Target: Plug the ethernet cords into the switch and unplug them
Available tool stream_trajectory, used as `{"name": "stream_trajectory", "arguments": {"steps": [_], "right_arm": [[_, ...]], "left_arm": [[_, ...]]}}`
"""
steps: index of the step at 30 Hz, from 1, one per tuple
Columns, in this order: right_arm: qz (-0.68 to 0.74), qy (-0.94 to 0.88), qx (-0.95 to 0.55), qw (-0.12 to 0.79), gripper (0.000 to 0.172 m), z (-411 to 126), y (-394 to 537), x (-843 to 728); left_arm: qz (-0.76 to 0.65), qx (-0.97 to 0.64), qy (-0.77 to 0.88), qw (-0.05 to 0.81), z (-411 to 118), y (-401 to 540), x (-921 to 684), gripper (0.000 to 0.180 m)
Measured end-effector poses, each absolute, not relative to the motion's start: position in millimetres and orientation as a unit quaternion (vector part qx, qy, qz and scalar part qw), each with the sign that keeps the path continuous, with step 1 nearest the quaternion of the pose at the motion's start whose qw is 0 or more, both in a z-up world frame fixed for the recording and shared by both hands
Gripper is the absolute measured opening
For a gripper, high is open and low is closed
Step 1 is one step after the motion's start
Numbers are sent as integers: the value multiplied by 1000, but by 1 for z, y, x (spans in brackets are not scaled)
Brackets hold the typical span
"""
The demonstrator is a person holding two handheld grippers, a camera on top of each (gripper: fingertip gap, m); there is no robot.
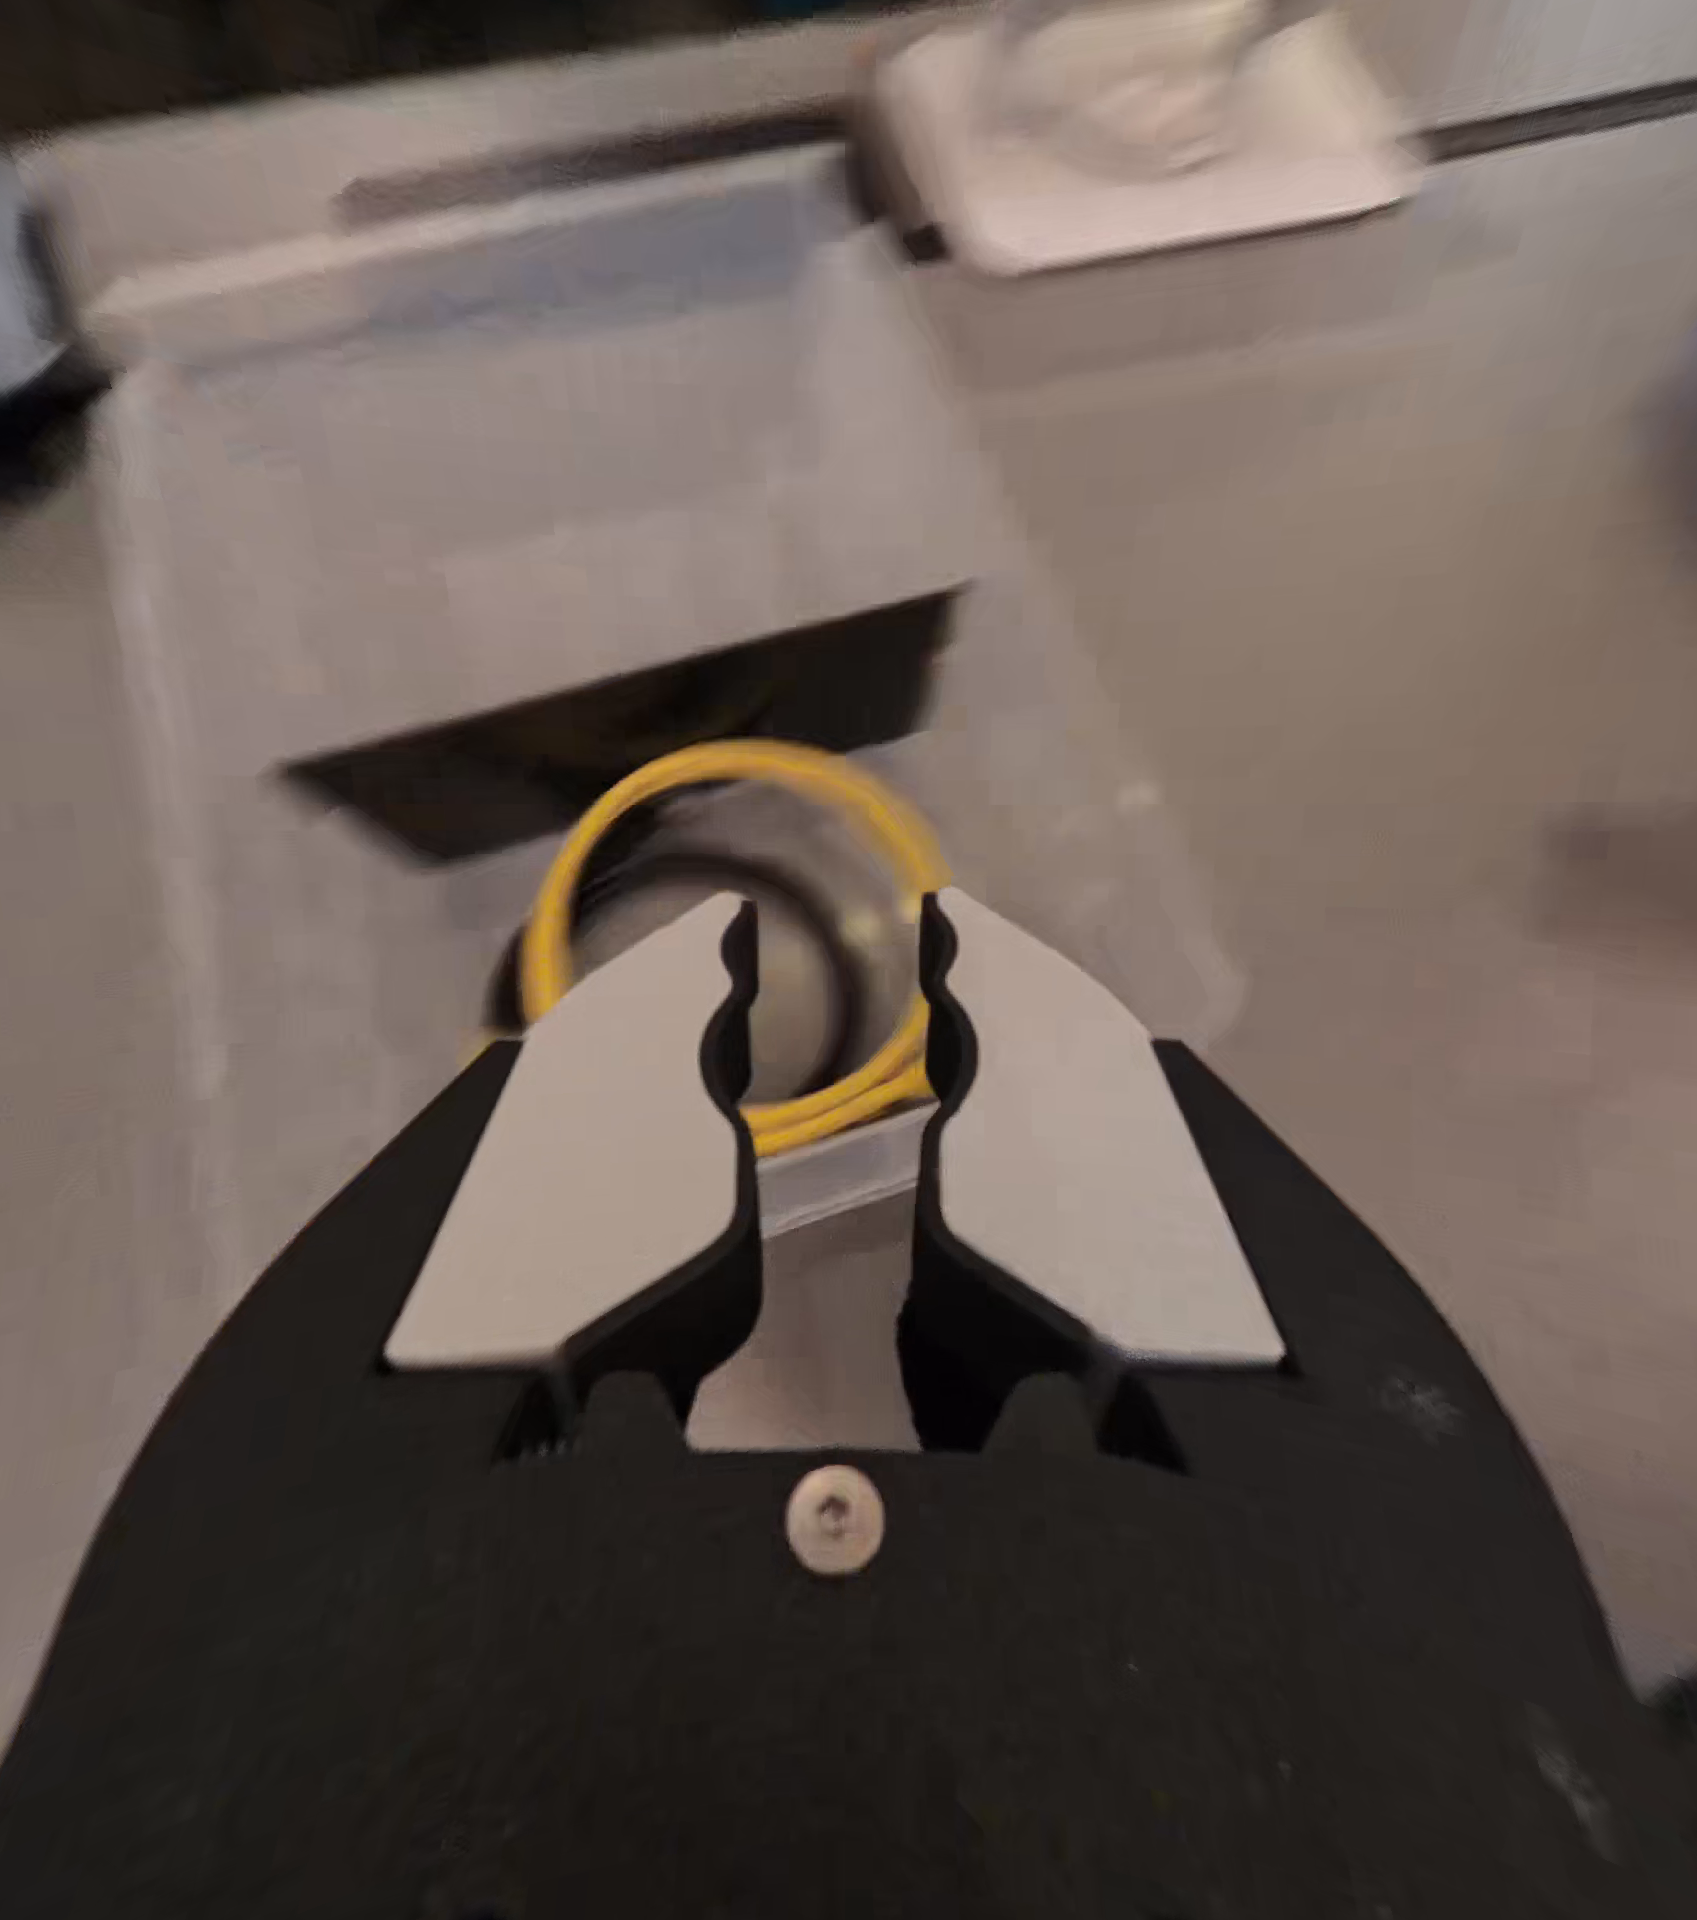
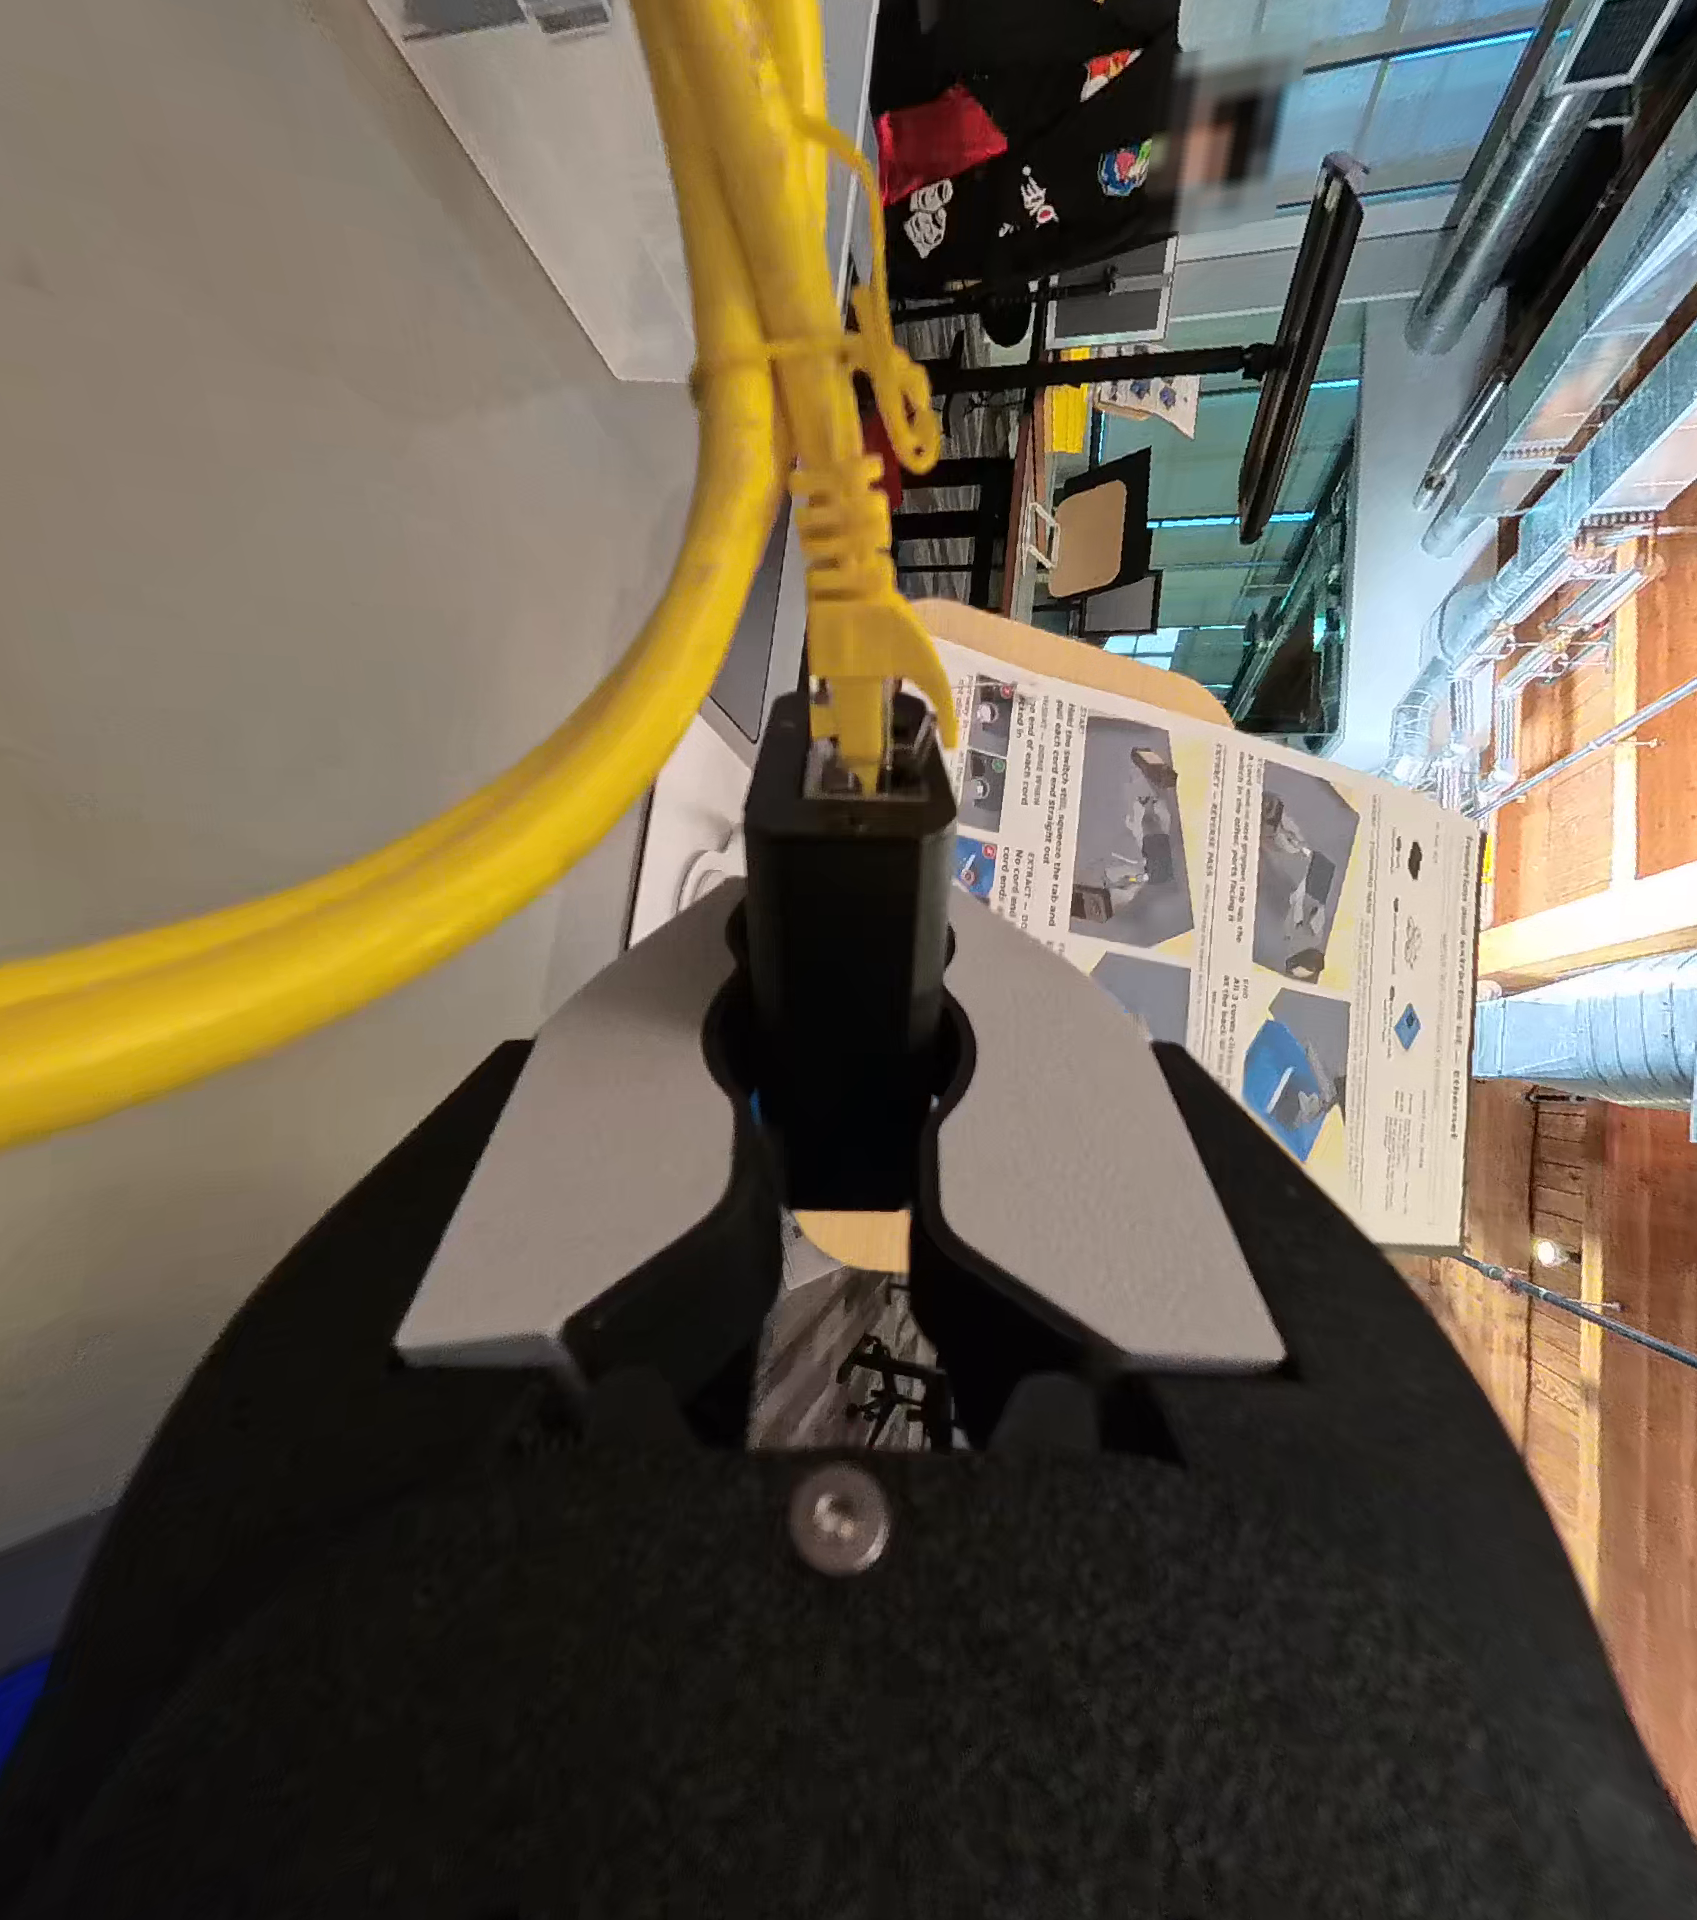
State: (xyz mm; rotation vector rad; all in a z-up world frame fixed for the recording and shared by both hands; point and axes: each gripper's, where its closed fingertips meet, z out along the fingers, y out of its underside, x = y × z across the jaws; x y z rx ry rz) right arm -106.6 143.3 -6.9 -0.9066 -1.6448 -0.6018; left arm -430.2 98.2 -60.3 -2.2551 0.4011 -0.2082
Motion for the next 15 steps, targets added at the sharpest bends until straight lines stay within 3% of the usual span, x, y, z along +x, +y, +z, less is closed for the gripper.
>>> {"name": "stream_trajectory", "arguments": {"steps": [2, 5, 11, 15], "right_arm": [[-261, -699, -379, 547, 25, -8, 143, -110], [-279, -706, -369, 536, 25, -13, 143, -111], [-273, -702, -377, 539, 25, -11, 145, -102], [-265, -699, -378, 546, 25, -6, 141, -104]], "left_arm": [[-63, -920, 90, 377, -84, 100, -470, 29], [-145, -923, 86, 346, -103, 101, -462, 28], [-159, -872, 390, 250, -122, 94, -422, 18], [-179, -862, 455, 130, -139, 92, -423, 20]]}}
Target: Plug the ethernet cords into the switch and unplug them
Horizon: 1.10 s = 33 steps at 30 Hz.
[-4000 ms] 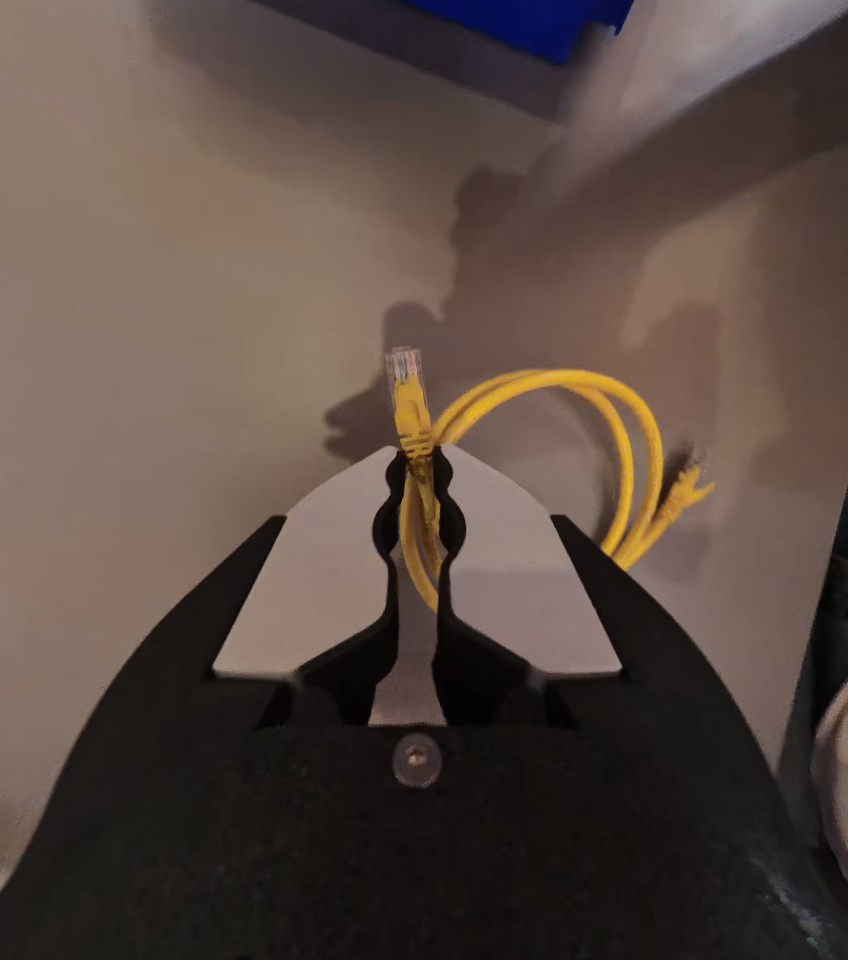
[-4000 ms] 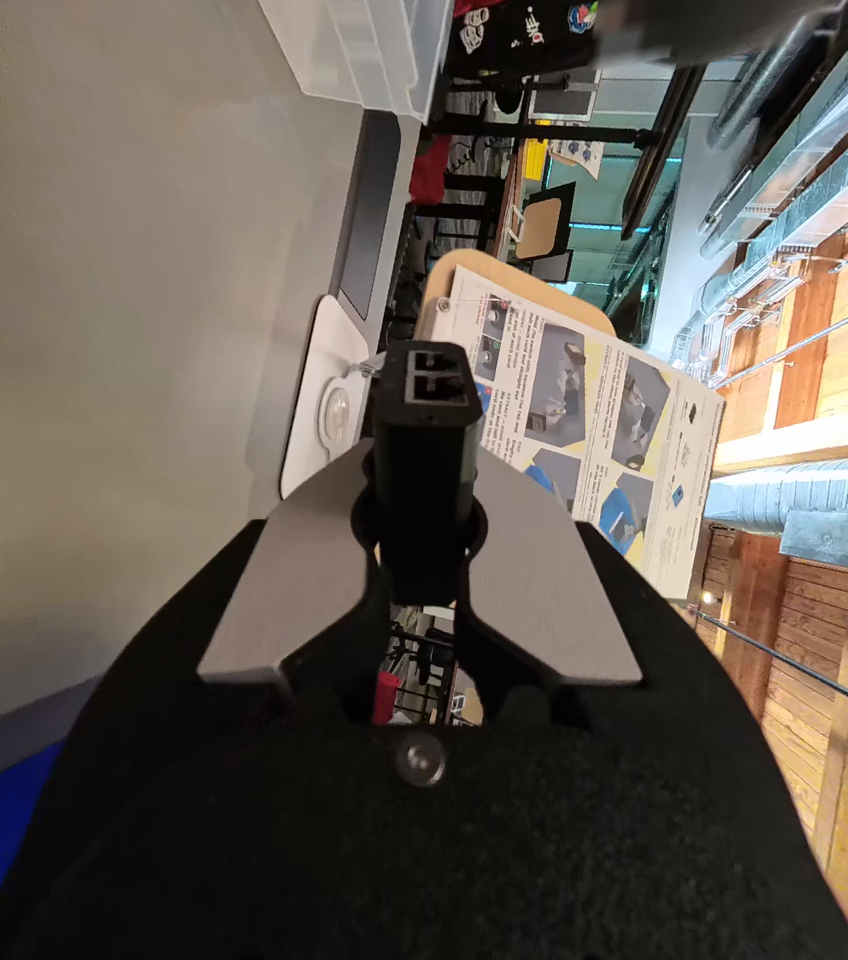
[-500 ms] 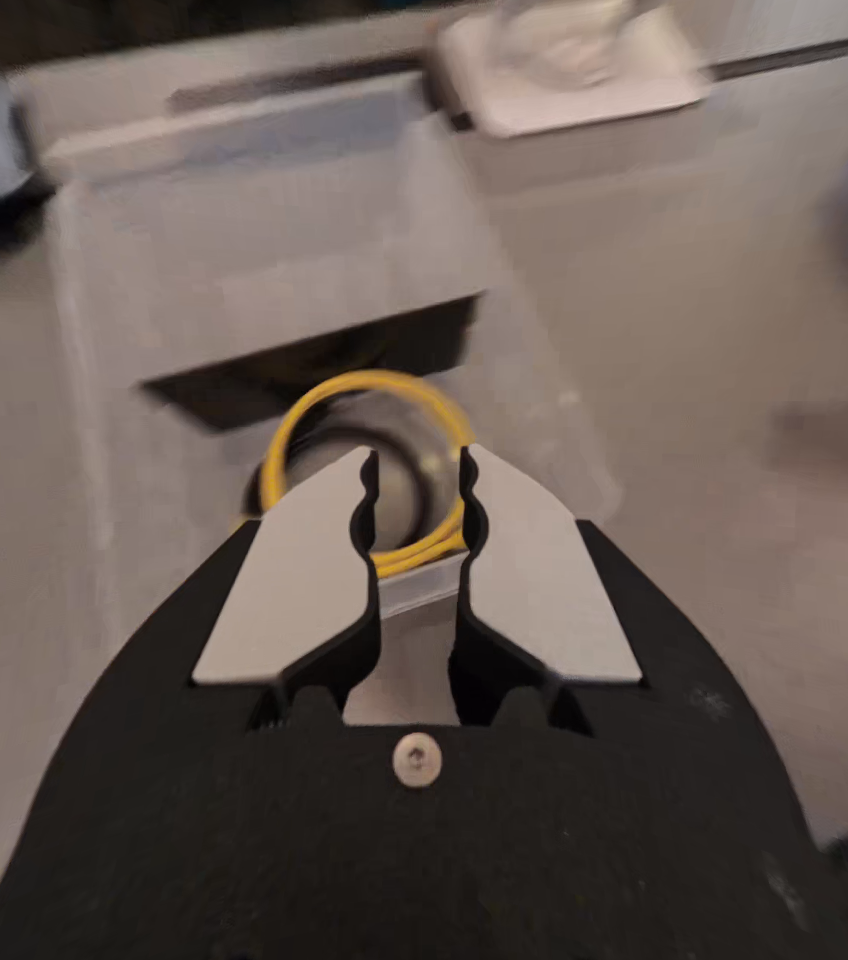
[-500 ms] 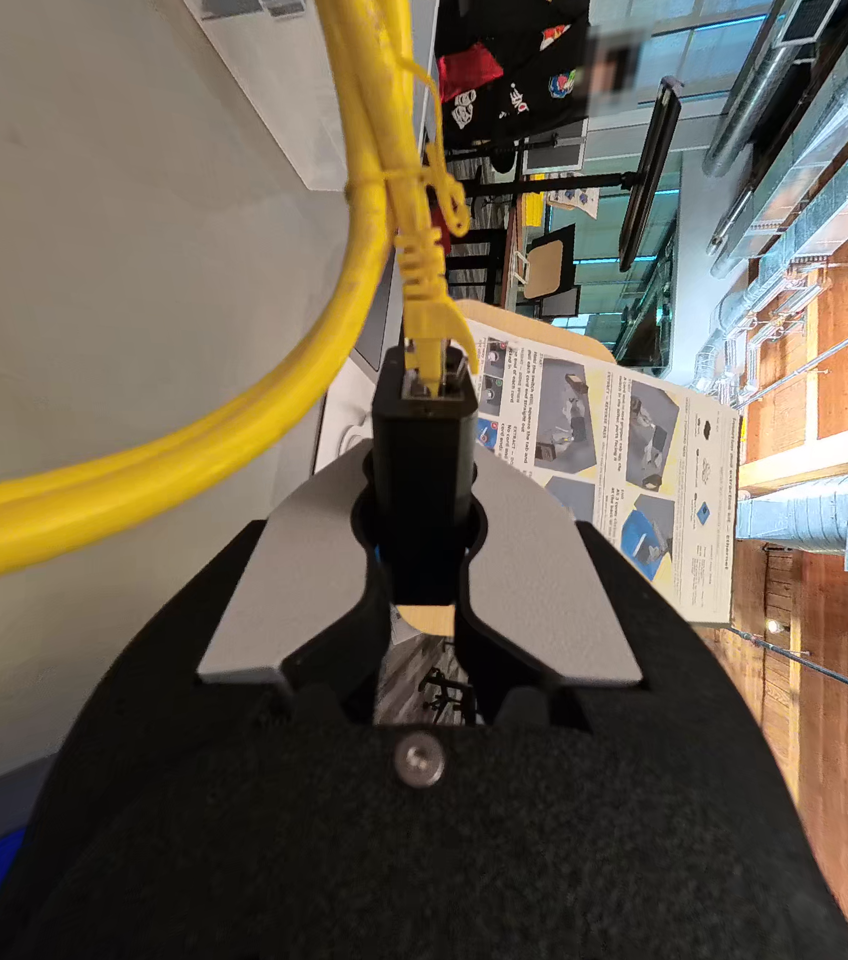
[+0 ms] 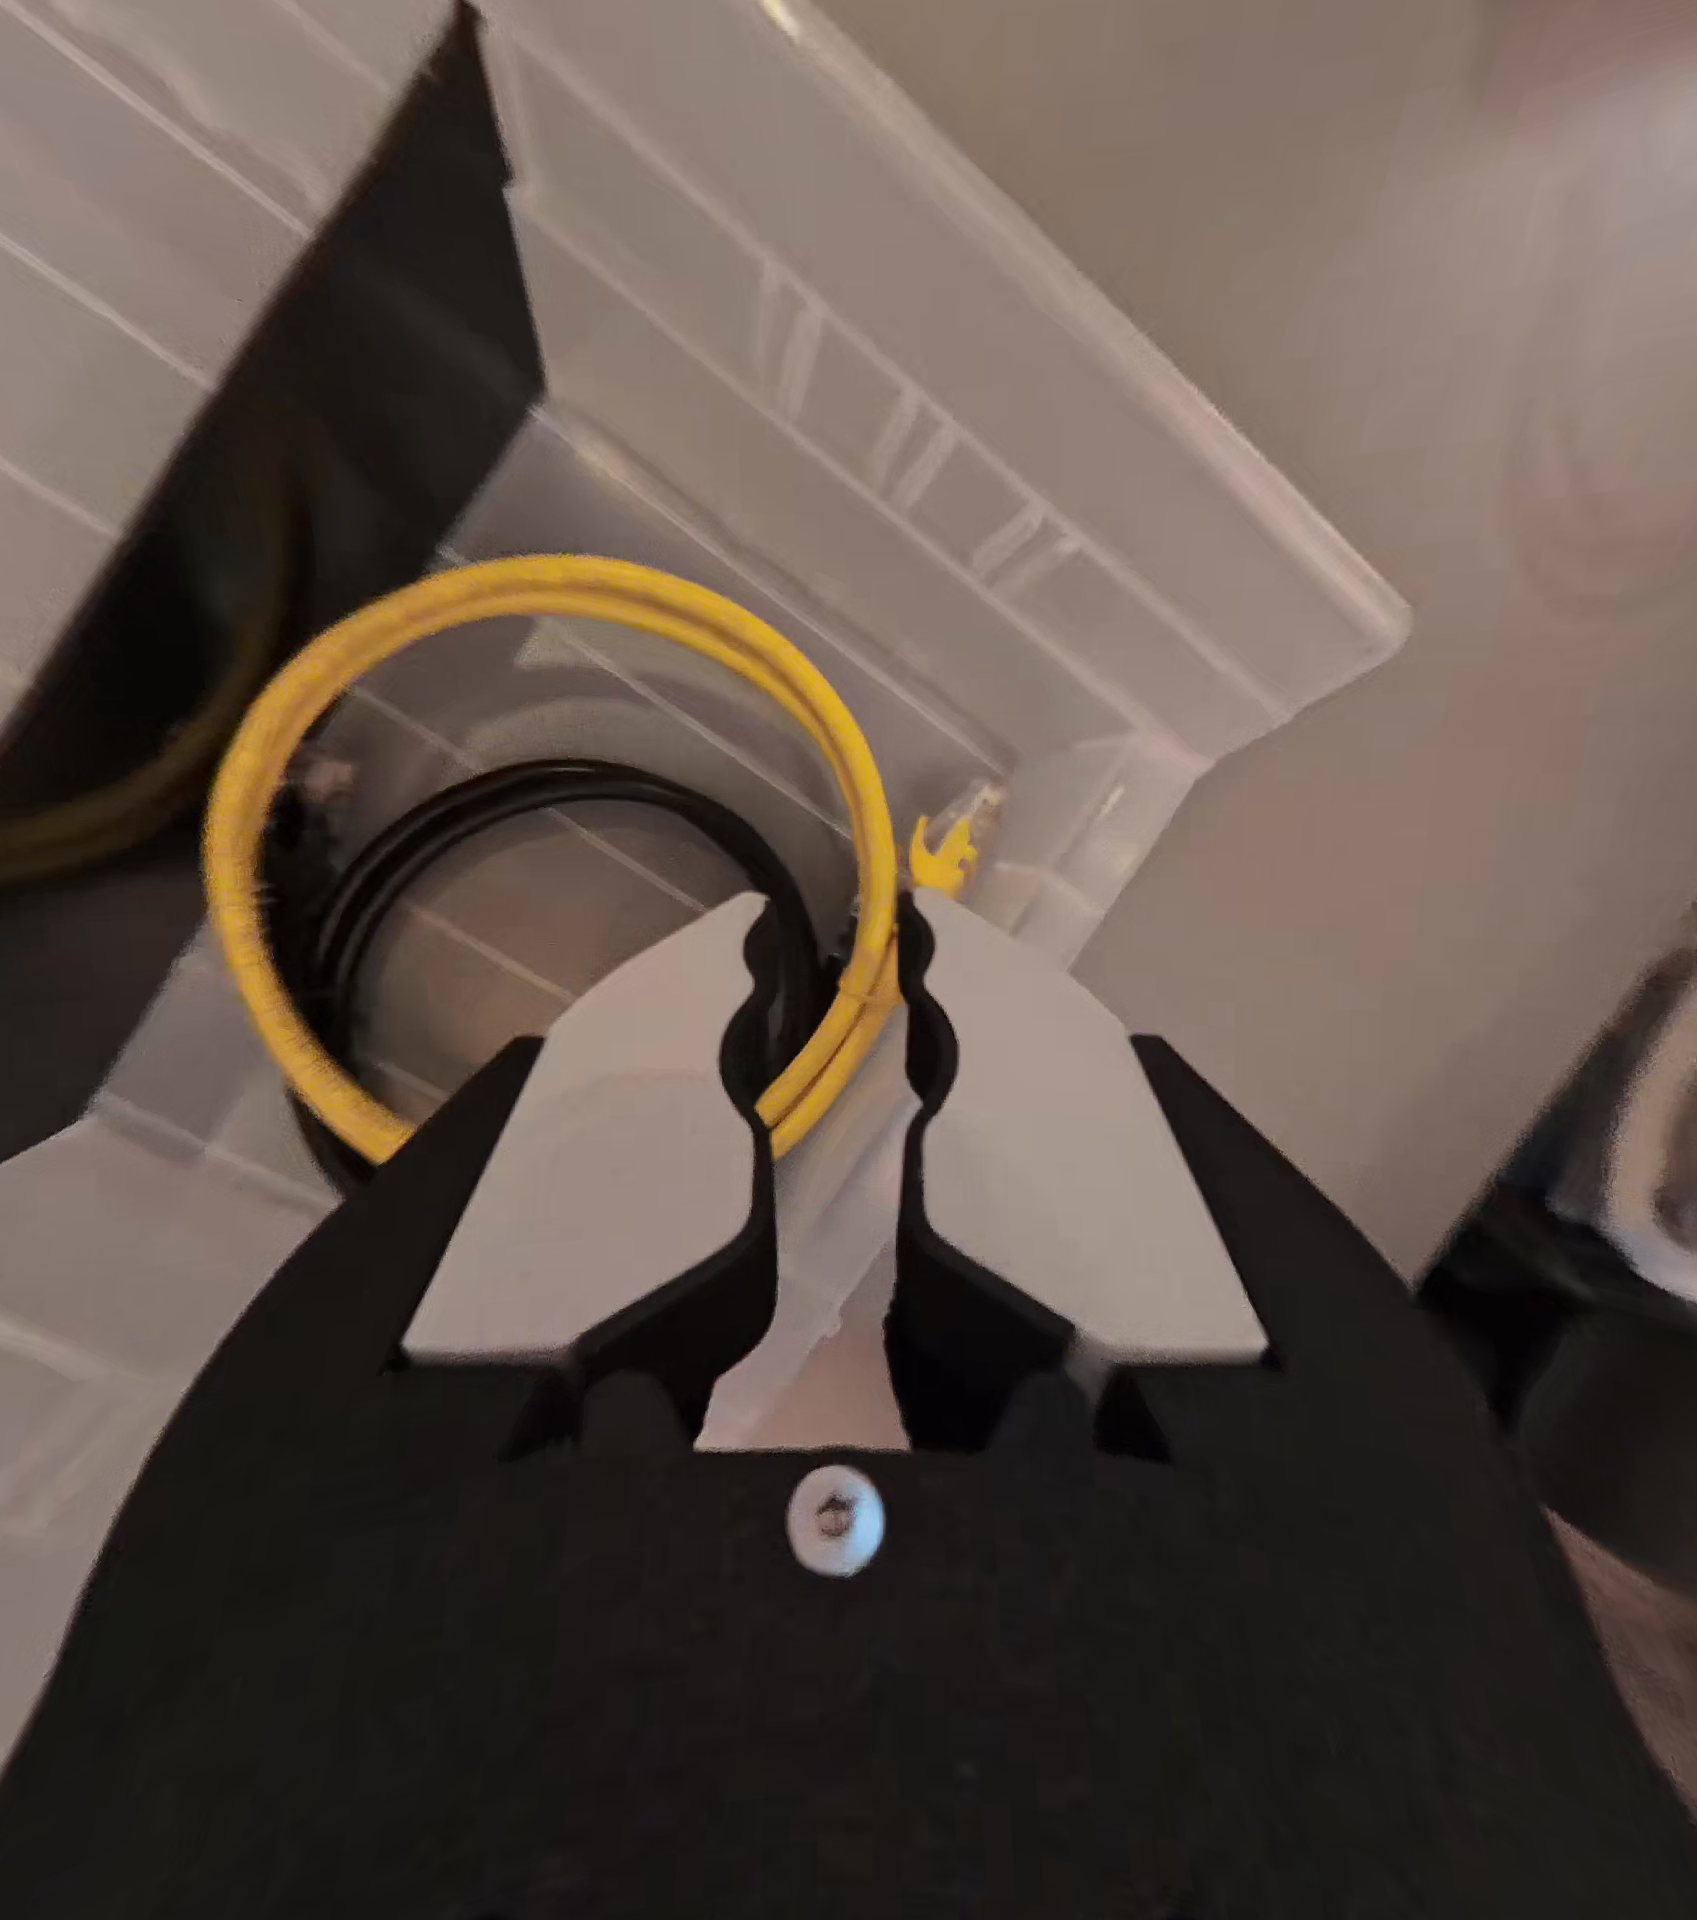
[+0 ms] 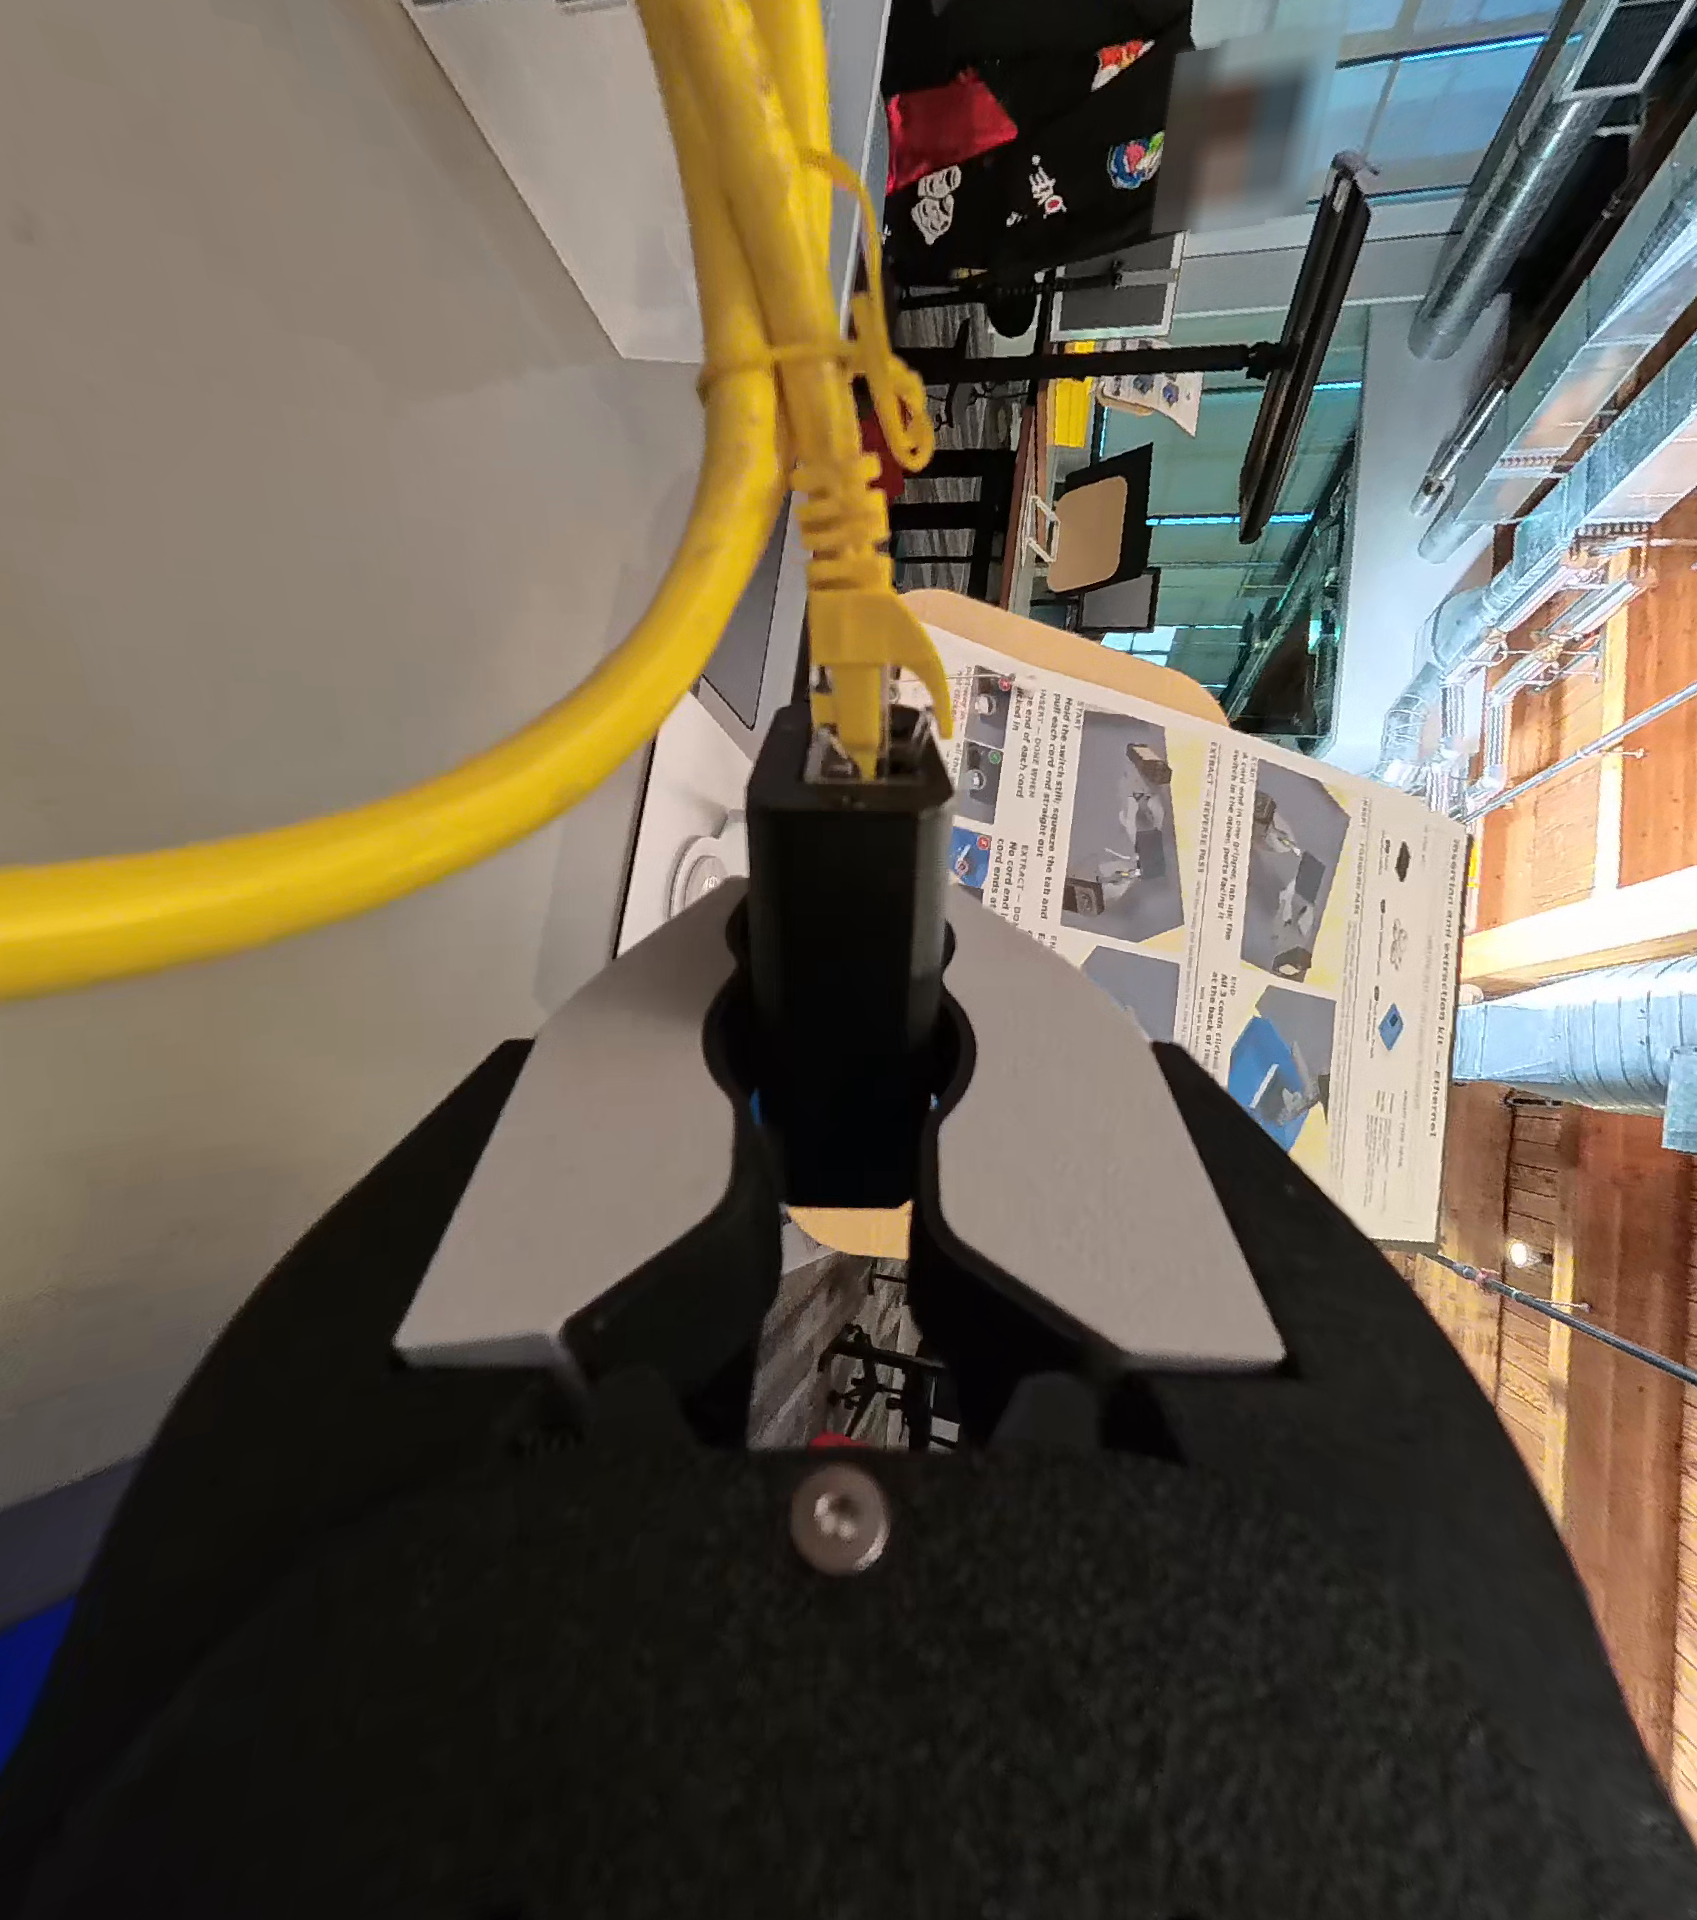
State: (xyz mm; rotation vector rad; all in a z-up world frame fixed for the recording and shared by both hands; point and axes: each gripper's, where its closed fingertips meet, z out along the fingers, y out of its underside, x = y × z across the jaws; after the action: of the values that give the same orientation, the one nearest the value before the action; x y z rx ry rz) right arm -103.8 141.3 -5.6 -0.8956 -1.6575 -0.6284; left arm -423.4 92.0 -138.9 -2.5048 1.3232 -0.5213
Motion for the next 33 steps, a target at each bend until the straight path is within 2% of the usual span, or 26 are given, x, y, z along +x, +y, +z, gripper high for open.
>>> {"name": "stream_trajectory", "arguments": {"steps": [4, 7, 10, 12, 15, 19, 29, 31, 33], "right_arm": [[-275, -704, -373, 538, 25, -10, 141, -106], [-276, -708, -376, 531, 25, -16, 144, -106], [-272, -710, -379, 528, 25, -20, 146, -106], [-271, -710, -382, 526, 25, -21, 147, -106], [-271, -710, -382, 526, 25, -20, 147, -104], [-270, -708, -386, 527, 25, -20, 148, -103], [-276, -702, -382, 534, 25, -10, 146, -101], [-279, -699, -381, 538, 25, -6, 145, -100], [-281, -696, -377, 543, 25, 0, 142, -98]], "left_arm": [[-230, -848, 476, 41, -150, 79, -420, 26], [-204, -858, 471, -2, -168, 83, -428, 34], [-232, -857, 459, -36, -171, 79, -421, 28], [-244, -842, 478, -58, -168, 72, -420, 5], [-224, -839, 495, -41, -168, 73, -419, 5], [-212, -837, 503, 28, -157, 76, -416, 5], [-205, -805, 505, 234, -47, 41, -394, 5], [-232, -782, 523, 247, -36, 18, -367, 5], [-241, -767, 548, 231, -49, -9, -337, 5]]}}
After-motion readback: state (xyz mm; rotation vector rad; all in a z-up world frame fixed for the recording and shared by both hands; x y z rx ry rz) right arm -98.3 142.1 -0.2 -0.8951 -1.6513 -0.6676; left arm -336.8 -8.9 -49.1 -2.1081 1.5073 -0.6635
